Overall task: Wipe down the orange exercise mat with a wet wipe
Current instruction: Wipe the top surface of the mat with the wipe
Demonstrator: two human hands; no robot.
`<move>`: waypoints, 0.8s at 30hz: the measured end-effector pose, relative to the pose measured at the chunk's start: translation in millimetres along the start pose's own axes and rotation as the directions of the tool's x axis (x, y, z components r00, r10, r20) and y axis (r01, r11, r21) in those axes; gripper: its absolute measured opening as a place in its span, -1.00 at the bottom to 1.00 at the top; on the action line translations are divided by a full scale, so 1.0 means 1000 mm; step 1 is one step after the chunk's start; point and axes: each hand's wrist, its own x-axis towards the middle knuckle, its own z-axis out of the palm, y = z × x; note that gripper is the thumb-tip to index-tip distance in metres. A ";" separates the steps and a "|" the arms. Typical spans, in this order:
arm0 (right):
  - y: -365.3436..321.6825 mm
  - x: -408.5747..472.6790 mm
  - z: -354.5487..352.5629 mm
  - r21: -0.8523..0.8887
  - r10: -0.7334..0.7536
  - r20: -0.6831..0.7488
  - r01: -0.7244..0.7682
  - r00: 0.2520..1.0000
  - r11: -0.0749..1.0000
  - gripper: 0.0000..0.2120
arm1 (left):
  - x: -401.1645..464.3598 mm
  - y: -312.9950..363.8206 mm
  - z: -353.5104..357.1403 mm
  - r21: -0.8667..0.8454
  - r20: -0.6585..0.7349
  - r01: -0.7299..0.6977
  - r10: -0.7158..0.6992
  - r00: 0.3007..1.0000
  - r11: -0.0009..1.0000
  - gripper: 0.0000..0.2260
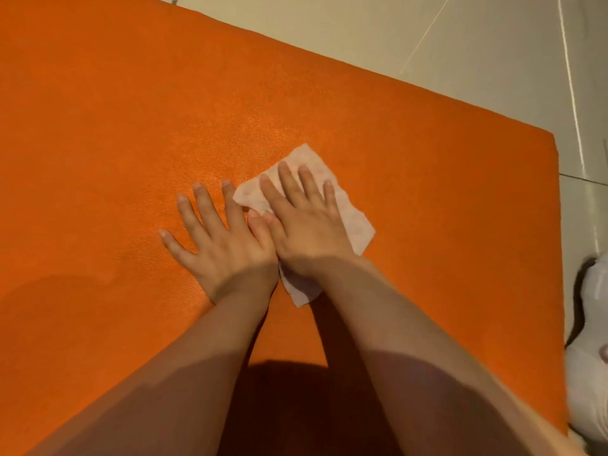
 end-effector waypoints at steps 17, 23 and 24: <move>0.152 -0.166 -0.007 0.073 0.723 -0.053 -0.720 0.689 0.690 -0.38 | -0.021 -0.065 -0.043 -0.062 0.230 -0.400 0.403 0.886 0.914 -0.42; 0.071 -0.110 0.012 0.142 0.710 -0.083 -0.696 0.700 0.703 -0.39 | -0.111 -0.153 -0.056 0.040 0.160 -0.261 0.252 0.955 0.965 -0.46; 0.051 -0.096 0.019 0.112 0.626 -0.107 -0.616 0.772 0.779 -0.39 | -0.115 -0.154 -0.054 0.035 0.136 -0.245 0.239 0.962 0.969 -0.46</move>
